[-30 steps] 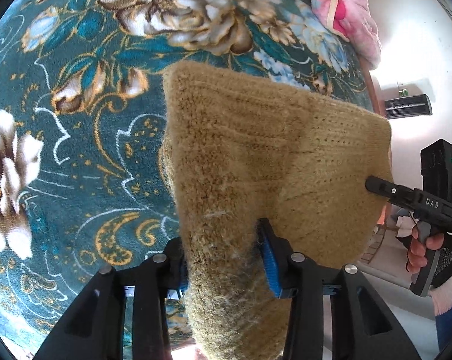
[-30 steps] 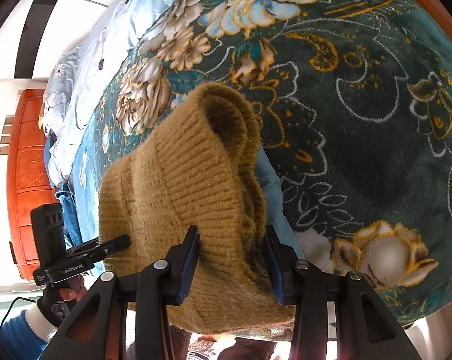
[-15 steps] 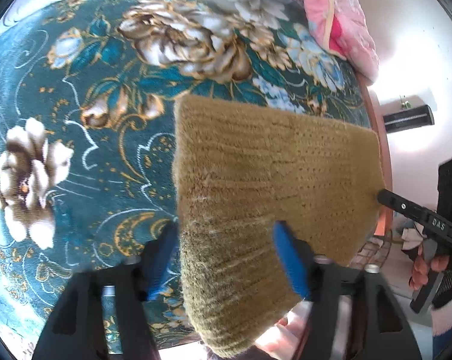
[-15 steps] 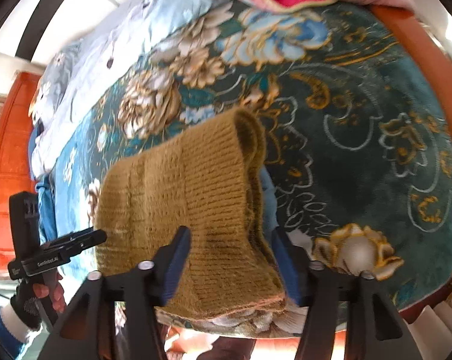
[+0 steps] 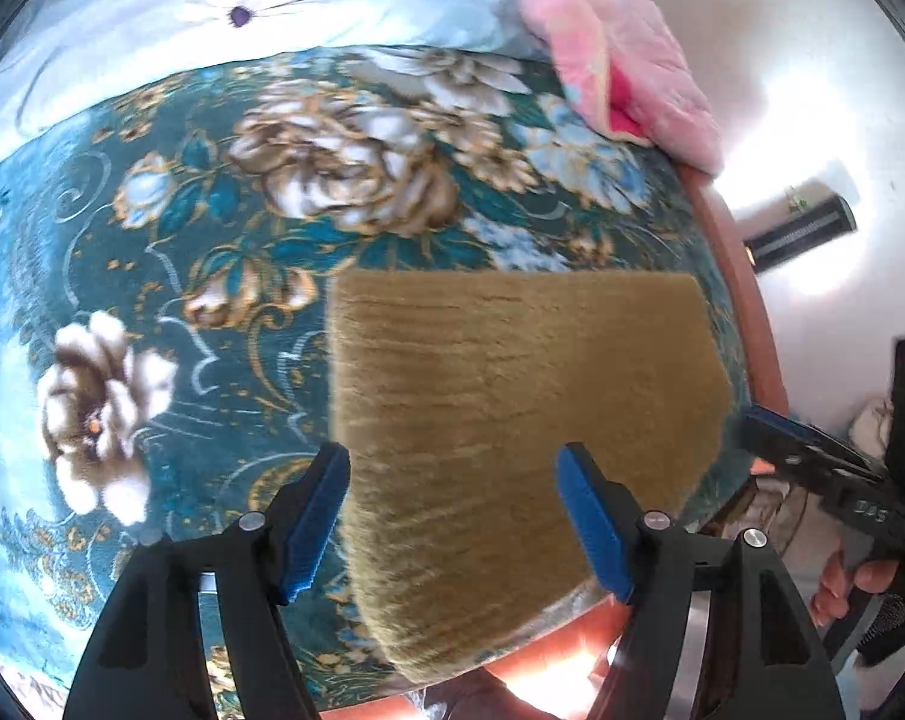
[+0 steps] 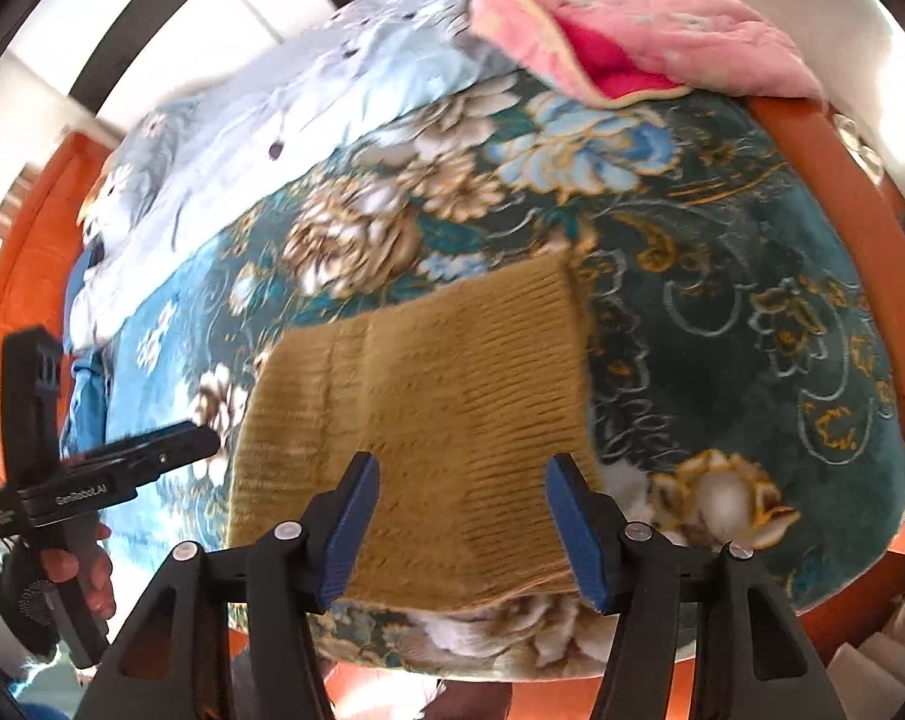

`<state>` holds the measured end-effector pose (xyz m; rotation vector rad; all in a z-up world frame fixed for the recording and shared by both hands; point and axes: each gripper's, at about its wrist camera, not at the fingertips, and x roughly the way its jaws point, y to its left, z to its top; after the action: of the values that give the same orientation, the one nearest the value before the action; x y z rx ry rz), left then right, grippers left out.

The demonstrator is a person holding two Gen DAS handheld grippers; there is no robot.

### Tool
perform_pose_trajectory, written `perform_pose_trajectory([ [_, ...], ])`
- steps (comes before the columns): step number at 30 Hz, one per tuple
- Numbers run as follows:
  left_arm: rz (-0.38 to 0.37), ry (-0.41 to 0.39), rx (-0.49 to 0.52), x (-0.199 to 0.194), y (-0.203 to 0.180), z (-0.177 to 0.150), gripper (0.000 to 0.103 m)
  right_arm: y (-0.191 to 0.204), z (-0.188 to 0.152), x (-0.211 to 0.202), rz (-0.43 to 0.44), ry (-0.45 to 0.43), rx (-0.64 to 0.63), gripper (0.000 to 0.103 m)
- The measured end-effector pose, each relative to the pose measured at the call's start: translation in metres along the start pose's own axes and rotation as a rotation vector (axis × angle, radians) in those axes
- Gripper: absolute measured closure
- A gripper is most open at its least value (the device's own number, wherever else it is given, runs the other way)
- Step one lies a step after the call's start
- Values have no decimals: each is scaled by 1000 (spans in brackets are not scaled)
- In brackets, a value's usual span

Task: Fold clothes
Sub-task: 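Lower the folded sweater onto the floral sheet with both grippers, then open both grippers and pull them back from the sweater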

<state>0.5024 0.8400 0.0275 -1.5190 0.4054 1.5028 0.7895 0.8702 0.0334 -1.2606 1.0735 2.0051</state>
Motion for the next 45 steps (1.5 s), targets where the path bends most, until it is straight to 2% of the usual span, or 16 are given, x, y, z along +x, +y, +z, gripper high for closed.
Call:
perform_pose_trajectory([
  [5,-26,86,64,23,-14,-12,30,-1,-6,25,-7,76,5,42],
  [9,-25,145,64,42,-11,-22,30,-23,-8,39,-32,117,78,42],
  [19,-7,212,60,70,-2,-27,30,-50,-11,61,-15,161,172,42],
  [29,-12,167,80,44,-12,-24,30,-41,-16,28,-22,96,144,42],
  [30,-9,164,93,40,-14,-25,27,-38,-17,25,-26,89,141,42],
  [31,-5,160,106,37,-16,-26,16,-34,-19,23,-32,83,137,42],
  [32,-2,154,121,33,-19,-27,12,-29,-21,21,-40,81,136,42],
  [36,-15,140,177,19,-21,-29,10,-13,-34,17,-64,73,140,42],
  [38,-20,130,205,12,-21,-31,10,-6,-43,15,-82,64,146,33],
  [42,-24,110,272,-3,-15,-38,9,10,-61,10,-117,47,167,27],
  [44,-20,109,309,-10,-12,-46,9,19,-70,6,-136,28,182,17],
  [45,-17,108,329,-14,-11,-51,8,24,-74,4,-141,21,191,15],
])
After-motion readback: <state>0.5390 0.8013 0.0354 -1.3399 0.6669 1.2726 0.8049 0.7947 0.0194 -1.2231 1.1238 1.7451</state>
